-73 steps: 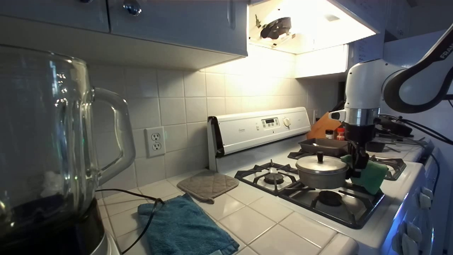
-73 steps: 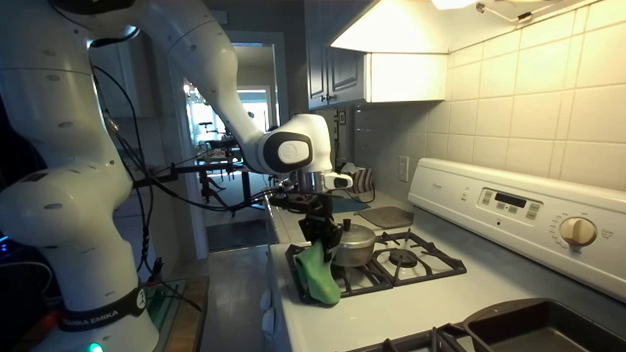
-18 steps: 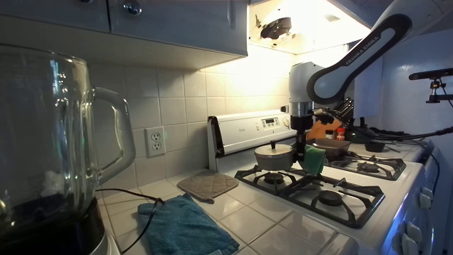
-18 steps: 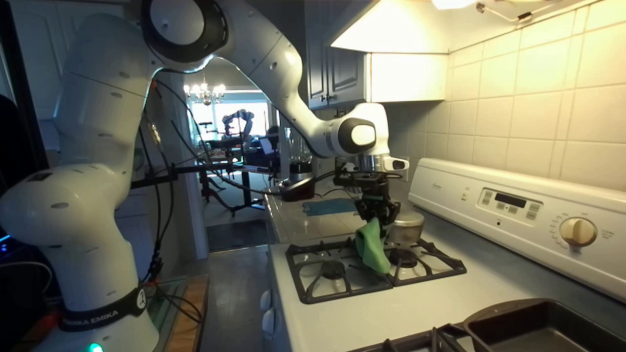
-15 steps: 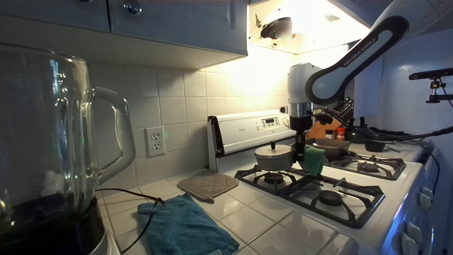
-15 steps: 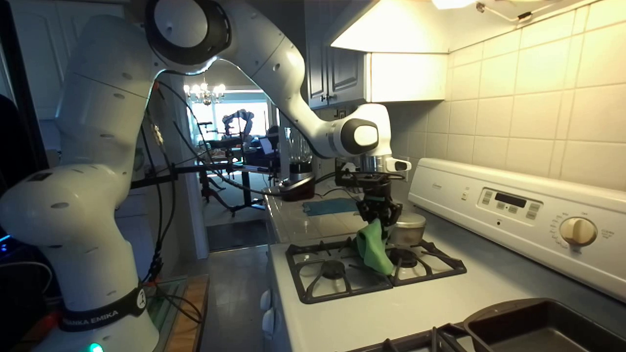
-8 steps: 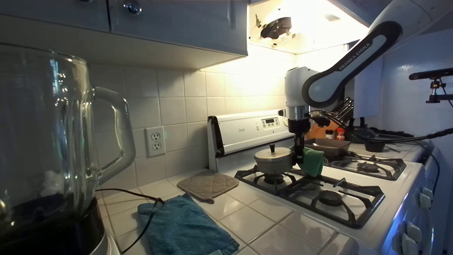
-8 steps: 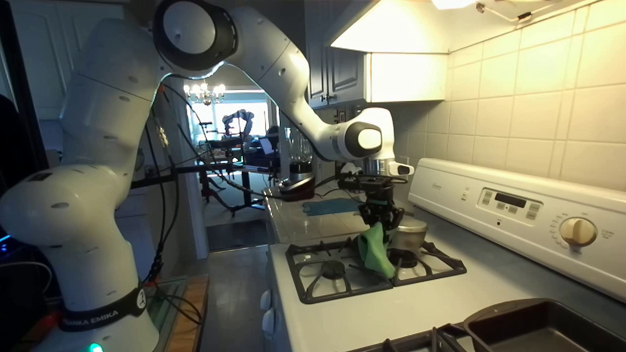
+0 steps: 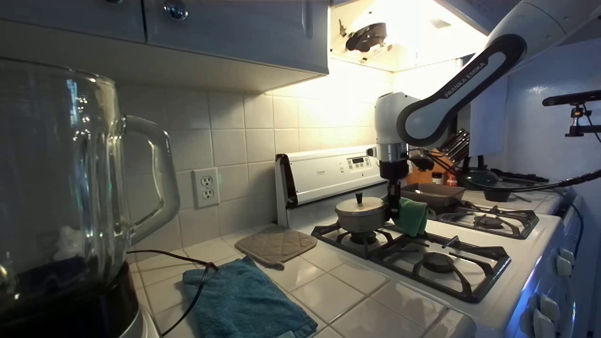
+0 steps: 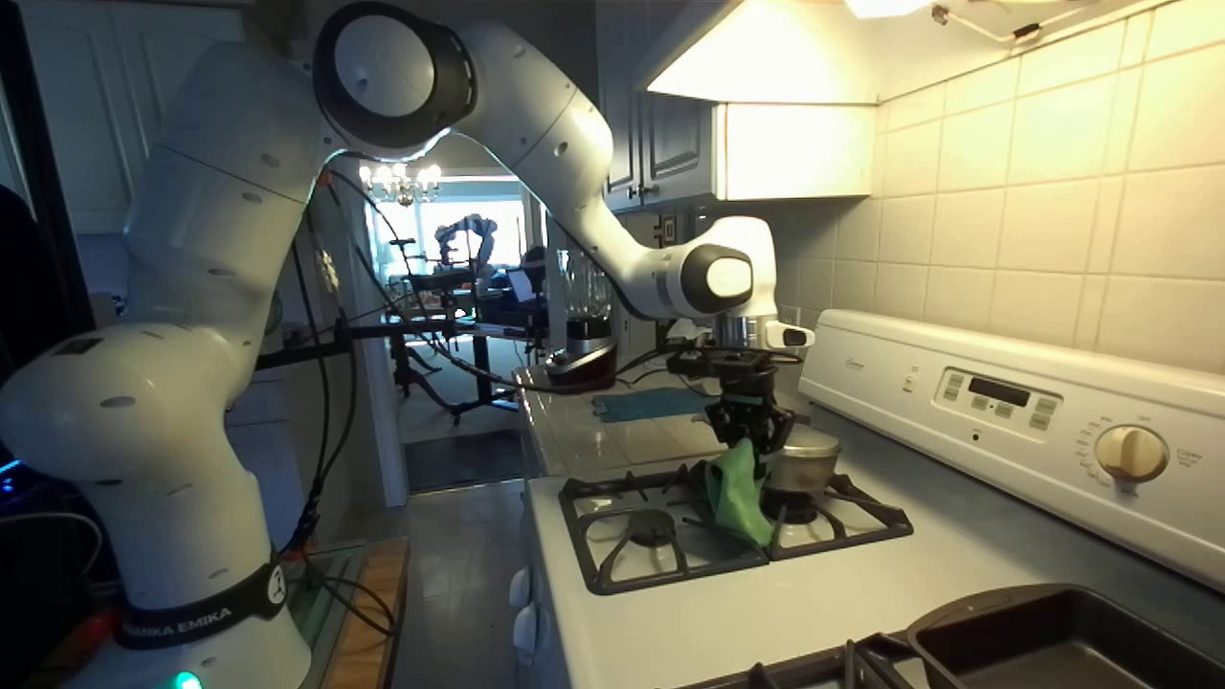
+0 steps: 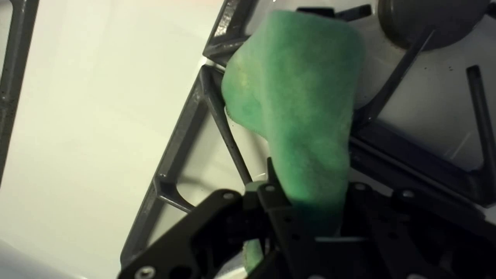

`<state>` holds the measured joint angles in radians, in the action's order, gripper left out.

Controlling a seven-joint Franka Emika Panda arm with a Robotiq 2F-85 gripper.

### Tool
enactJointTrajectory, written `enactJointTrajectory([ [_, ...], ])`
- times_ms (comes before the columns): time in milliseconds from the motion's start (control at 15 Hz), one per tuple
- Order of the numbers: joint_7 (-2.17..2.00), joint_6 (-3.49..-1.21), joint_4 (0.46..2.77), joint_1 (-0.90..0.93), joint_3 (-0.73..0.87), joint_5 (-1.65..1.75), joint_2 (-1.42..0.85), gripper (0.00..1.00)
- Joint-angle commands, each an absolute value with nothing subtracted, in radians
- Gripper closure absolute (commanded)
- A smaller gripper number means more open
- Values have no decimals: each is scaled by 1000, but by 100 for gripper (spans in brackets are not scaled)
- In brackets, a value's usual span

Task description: Put the silver lid on the silver pot then use the green towel to move the pot to the right and place the towel back on the counter.

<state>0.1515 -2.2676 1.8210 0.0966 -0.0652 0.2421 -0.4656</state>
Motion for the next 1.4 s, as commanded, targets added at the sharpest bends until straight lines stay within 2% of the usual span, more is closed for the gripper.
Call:
enactJointTrajectory([
  [0, 147, -2239, 1777, 111, -54, 262, -491, 93],
  [333, 150, -2228, 1779, 109, -54, 259, -493, 92],
  [600, 147, -2224, 1780, 109, -52, 259, -495, 64],
  [733, 146, -2222, 1780, 110, -52, 259, -497, 58],
  [1000, 145, -2218, 1778, 110, -50, 260, -497, 53],
  [1200, 140, -2216, 1782, 113, -51, 262, -481, 26],
  [1333, 137, -2218, 1783, 116, -52, 263, -467, 14],
])
